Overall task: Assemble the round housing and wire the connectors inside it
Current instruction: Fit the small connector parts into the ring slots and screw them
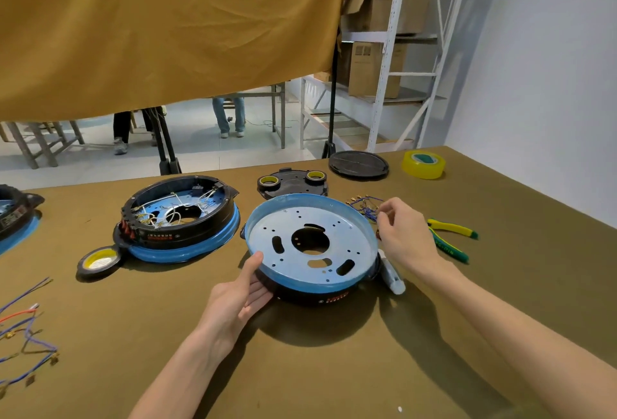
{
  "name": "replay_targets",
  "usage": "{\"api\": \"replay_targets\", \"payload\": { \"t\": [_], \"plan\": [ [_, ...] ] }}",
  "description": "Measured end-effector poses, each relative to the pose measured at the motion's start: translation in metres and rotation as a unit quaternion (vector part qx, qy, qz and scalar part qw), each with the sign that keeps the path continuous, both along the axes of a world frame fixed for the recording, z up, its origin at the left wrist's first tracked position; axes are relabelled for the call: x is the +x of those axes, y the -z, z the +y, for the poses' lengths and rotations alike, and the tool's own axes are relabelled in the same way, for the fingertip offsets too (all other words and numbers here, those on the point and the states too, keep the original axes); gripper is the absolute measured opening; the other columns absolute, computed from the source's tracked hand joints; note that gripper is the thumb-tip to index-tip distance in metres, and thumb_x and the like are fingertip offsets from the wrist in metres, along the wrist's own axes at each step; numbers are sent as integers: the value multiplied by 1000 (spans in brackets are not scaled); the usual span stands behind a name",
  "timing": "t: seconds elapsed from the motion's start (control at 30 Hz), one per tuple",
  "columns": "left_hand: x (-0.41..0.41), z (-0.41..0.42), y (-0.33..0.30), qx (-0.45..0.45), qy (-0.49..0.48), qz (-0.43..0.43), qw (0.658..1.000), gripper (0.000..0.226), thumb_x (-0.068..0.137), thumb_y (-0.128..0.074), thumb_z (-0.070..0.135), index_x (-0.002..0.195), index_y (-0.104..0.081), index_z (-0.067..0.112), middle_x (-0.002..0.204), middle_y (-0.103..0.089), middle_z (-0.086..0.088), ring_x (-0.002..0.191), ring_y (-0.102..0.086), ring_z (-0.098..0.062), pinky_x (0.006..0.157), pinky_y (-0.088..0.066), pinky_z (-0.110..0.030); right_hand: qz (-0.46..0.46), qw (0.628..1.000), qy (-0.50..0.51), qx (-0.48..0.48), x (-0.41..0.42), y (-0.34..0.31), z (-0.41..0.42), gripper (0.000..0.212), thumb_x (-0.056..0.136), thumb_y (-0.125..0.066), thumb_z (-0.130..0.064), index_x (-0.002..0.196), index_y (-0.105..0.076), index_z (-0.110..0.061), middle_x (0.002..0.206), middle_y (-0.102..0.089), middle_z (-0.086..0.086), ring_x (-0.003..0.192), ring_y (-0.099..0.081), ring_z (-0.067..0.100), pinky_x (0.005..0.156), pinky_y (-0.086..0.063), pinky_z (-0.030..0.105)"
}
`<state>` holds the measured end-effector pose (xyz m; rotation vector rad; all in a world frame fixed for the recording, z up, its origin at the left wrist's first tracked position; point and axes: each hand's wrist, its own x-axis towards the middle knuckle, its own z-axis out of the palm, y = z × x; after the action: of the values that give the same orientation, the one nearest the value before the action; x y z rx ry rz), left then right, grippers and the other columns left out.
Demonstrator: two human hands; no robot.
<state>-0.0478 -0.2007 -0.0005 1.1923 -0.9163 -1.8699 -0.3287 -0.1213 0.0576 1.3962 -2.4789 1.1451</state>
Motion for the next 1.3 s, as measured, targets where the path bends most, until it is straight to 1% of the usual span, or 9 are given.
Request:
{"api": "replay_targets", "payload": {
  "t": [0.17, 0.27, 0.4, 0.5, 0.63, 0.77, 0.87, 1.03, 1.3],
  "plan": [
    [3, 5, -4, 4, -17, 23, 1000, 85, 60, -88, 46, 122, -56, -2, 122, -66, -18, 99, -70, -26, 98, -55, -42, 24, 968, 22, 249, 0, 24, 15, 29, 103, -46, -40, 117, -51, -15, 118, -60, 9, 106, -61, 31, 85, -53, 42],
    [3, 7, -7, 9, -19, 26, 999, 84, 63, -87, 44, 125, -55, -3, 128, -64, -23, 107, -68, -31, 104, -53, -45, 18, 957, 6, 290, 6, 26, 15, 30, 103, -41, -42, 118, -48, -17, 118, -59, 9, 103, -61, 29, 84, -54, 42],
    [4, 9, -4, -17, -13, 22, 1000, 89, 64, -86, 50, 129, -53, -1, 127, -64, -16, 98, -68, -25, 99, -54, -42, -29, 944, -13, 327, 9, 22, 20, 33, 101, -35, -44, 126, -40, -23, 127, -58, 11, 100, -59, 29, 74, -45, 40],
    [6, 7, -3, -25, -20, 24, 999, 97, 65, -85, 51, 138, -49, -2, 132, -62, -19, 95, -67, -25, 99, -53, -42, -2, 929, -25, 369, 12, 25, 26, 63, 92, -58, -43, 143, -28, -21, 130, -49, 11, 98, -57, 27, 67, -44, 35],
    [7, 4, -5, -21, -22, 30, 999, 94, 65, -84, 48, 136, -50, -3, 136, -60, -22, 99, -65, -28, 99, -52, -43, -40, 957, -6, 287, 14, 28, 28, 40, 97, -56, -24, 129, -34, -11, 111, -56, 11, 87, -60, 25, 58, -43, 33],
    [8, 2, -3, -21, -10, 28, 999, 103, 55, -85, 50, 136, -51, -3, 137, -60, -23, 104, -65, -31, 103, -51, -45, -43, 997, 31, 58, 12, 6, 37, 16, 100, -52, -27, 110, -43, -19, 96, -63, 6, 77, -60, 21, 63, -48, 38],
    [8, 2, -3, -26, -2, 33, 999, 106, 53, -85, 51, 137, -50, -4, 137, -59, -24, 100, -66, -29, 102, -52, -45, -74, 995, -28, -62, 23, -16, 40, 13, 97, -59, -28, 102, -47, -27, 88, -66, 0, 69, -63, 14, 51, -49, 21],
    [10, 1, -3, -21, 11, 41, 999, 105, 48, -90, 51, 130, -53, -2, 133, -60, -20, 97, -68, -26, 96, -55, -42, -93, 979, -183, 1, 48, -37, 36, 22, 87, -76, -49, 97, -67, -31, 83, -68, -6, 70, -62, 5, 55, -44, 14],
    [11, 0, 0, -37, 25, 39, 998, 95, 57, -86, 53, 131, -54, 2, 123, -65, -11, 98, -68, -22, 96, -54, -39, -77, 959, -270, 32, 72, -36, 25, 16, 82, -80, -44, 91, -76, -31, 79, -72, -9, 73, -69, 6, 61, -55, 18]
  ]
}}
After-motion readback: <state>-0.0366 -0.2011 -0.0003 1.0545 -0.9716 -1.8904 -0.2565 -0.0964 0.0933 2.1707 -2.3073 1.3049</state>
